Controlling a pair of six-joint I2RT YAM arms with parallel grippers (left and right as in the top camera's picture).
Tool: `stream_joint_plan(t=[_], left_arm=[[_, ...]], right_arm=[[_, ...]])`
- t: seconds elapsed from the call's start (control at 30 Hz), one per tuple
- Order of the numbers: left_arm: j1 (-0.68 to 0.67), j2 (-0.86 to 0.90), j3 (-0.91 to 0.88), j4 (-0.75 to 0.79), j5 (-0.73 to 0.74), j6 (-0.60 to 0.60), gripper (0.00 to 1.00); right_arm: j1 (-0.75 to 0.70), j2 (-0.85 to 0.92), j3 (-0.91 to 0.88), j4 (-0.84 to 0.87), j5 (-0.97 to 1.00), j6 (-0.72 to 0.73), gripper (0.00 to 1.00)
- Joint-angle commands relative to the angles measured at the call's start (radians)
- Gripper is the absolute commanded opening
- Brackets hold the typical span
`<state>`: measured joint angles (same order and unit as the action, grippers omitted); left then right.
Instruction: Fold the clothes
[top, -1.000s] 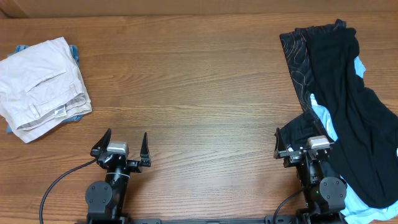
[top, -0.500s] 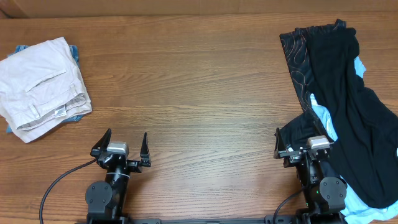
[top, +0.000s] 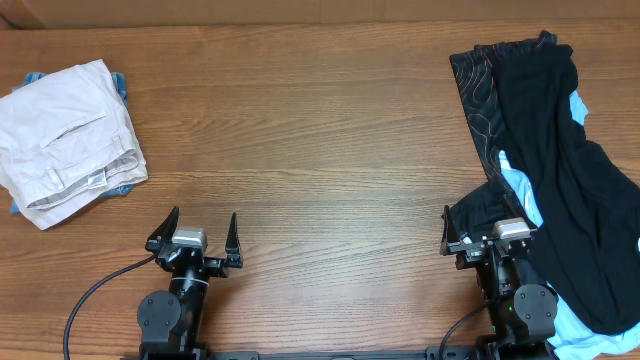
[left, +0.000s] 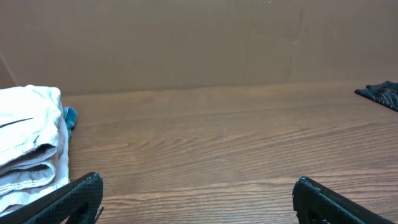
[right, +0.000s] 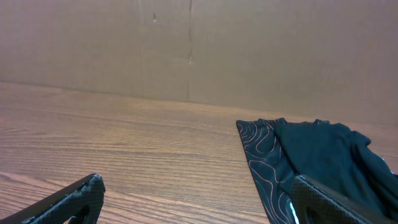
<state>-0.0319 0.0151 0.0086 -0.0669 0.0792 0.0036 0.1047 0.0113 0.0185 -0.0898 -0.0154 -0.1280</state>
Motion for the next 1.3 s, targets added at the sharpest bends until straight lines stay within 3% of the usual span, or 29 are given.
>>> stream_joint_plan(t=[0.0, 0.93, 1.27], left_arm=[[0.005, -0.011, -0.004, 0.0, 0.015, 0.016, 1.0], [0.005, -0.011, -0.004, -0.003, -0.002, 0.019, 1.0], [0.005, -0.01, 0.003, -0.013, -0.004, -0.04, 1.0]], right_arm=[[-0.001, -0.006, -0.01, 0.006, 0.0, 0.0, 1.0], [-0.001, -0.006, -0.01, 0.007, -0.002, 0.0, 1.0], [-0.002, -0.006, 0.004, -0.01, 0.068, 0.124, 1.0]])
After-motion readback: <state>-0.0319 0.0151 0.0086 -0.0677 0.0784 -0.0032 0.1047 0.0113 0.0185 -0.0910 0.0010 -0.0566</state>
